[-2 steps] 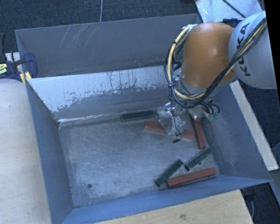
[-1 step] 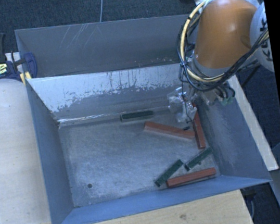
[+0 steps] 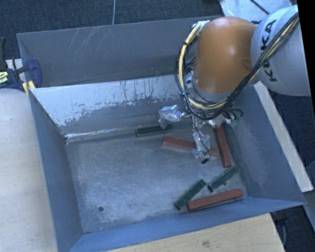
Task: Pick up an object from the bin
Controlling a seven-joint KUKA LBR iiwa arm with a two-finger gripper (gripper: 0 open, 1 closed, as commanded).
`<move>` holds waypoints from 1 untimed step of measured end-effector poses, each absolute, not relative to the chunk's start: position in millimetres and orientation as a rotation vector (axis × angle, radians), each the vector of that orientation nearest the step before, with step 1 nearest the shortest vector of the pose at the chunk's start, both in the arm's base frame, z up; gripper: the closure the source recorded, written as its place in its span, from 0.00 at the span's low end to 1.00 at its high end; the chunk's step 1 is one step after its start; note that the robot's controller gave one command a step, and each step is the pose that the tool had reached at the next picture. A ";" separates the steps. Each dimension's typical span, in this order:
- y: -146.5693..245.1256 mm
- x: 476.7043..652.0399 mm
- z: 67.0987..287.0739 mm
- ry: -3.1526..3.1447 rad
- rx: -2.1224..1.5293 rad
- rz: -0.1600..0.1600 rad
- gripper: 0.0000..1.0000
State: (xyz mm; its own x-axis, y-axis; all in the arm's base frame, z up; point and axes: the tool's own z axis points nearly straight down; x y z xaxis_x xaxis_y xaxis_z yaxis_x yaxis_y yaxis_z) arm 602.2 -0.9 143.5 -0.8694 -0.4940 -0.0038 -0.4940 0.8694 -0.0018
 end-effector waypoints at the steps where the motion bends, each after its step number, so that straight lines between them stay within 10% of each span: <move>1: 1.1 602.1 142.1 3.034 -0.804 0.001 0.00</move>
Offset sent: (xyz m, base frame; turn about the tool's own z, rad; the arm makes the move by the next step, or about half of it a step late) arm 0.0120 0.0022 -0.0719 0.0219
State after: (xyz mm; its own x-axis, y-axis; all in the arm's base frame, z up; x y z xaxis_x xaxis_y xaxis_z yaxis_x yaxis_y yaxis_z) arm 602.1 1.1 142.1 -0.8689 -0.4950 -0.0030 -0.4950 0.8689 -0.0003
